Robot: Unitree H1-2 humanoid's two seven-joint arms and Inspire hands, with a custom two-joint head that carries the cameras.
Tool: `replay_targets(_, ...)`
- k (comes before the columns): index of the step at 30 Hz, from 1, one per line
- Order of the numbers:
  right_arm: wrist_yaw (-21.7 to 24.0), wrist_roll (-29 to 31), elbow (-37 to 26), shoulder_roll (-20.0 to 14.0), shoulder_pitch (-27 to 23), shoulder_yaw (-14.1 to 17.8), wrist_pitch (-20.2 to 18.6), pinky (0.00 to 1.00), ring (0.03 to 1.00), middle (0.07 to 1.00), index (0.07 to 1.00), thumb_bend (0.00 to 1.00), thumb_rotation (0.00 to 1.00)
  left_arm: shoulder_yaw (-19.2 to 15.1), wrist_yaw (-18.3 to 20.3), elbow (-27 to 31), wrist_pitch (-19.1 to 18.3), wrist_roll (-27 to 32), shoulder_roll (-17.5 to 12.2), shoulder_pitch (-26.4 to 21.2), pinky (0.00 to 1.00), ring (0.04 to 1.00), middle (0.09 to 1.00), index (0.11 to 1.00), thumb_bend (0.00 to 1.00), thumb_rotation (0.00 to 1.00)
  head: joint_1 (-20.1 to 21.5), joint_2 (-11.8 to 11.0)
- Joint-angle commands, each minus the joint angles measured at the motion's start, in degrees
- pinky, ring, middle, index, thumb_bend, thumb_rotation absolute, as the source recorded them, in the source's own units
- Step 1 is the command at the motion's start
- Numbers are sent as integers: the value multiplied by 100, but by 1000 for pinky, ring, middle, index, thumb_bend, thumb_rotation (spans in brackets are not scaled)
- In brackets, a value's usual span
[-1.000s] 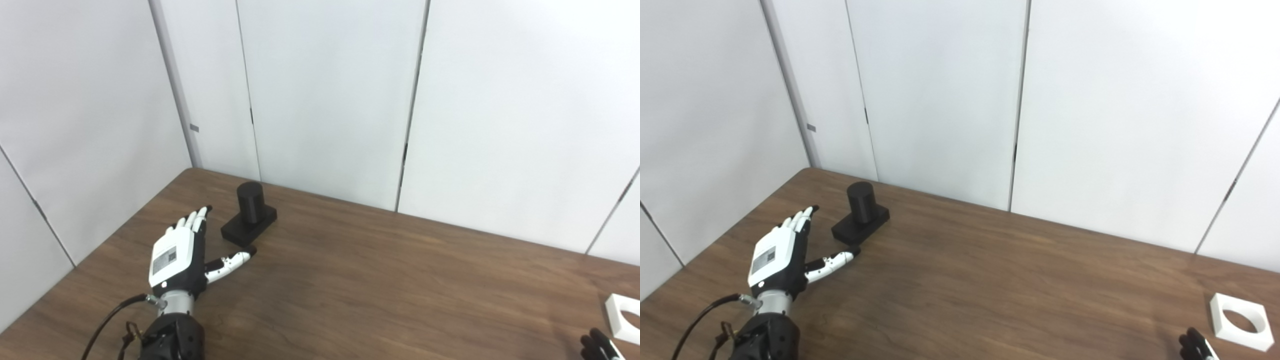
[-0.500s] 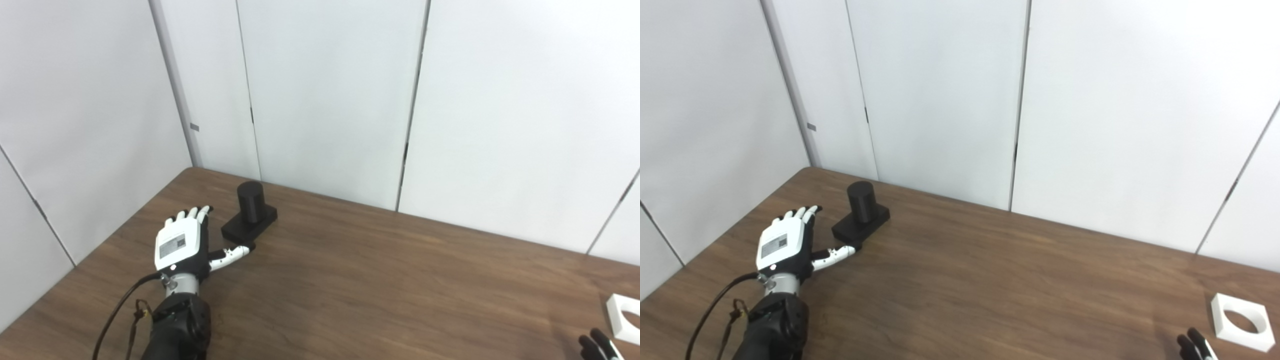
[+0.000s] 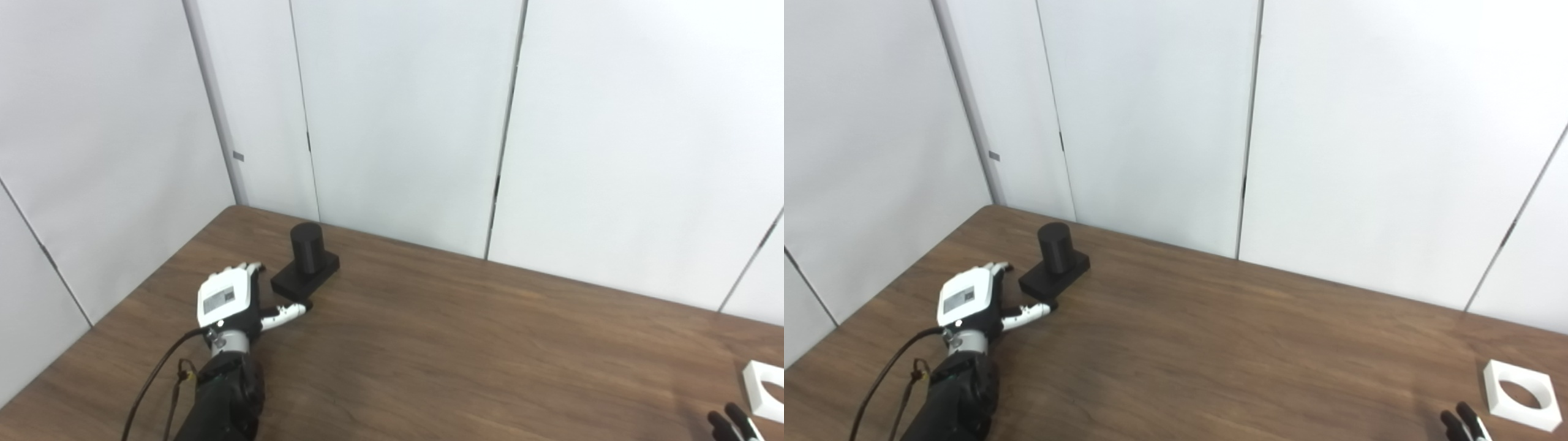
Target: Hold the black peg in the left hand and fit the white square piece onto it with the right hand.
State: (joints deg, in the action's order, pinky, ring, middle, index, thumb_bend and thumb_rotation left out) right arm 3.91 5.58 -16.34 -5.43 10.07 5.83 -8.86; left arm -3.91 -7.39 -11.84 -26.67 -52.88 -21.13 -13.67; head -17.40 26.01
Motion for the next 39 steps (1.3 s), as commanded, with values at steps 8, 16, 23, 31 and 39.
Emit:
replay_targets(8, 182, 93, -23, -58, 444, -104, 241, 1000, 972, 922, 968, 754, 949, 185, -623, -636, 178, 312, -350, -617, 913, 902, 866, 797, 967, 689, 24, 12)
replay_targets(16, 327, 432, -77, -10, 444, -50, 191, 1000, 978, 948, 1000, 724, 961, 388, -880, -1017, 216, 560, -414, -891, 899, 885, 851, 786, 961, 667, 73, 32)
replay_targets(23, 257, 541, -247, 49, 476, -76, 15, 1000, 969, 949, 1000, 726, 962, 548, -881, -1079, 162, 713, -373, -1034, 902, 884, 860, 788, 961, 659, 104, 51)
replay_targets(31, 267, 631, -313, 56, 478, -61, -101, 1000, 987, 950, 1000, 724, 955, 706, -1042, -1222, 201, 832, -364, -1116, 888, 874, 846, 761, 950, 674, 107, 72)
replay_targets(39, 268, 657, -284, 43, 462, -68, -61, 1000, 1000, 963, 1000, 691, 960, 736, -1207, -1317, 141, 907, -323, -1193, 882, 861, 821, 712, 895, 600, 106, 79)
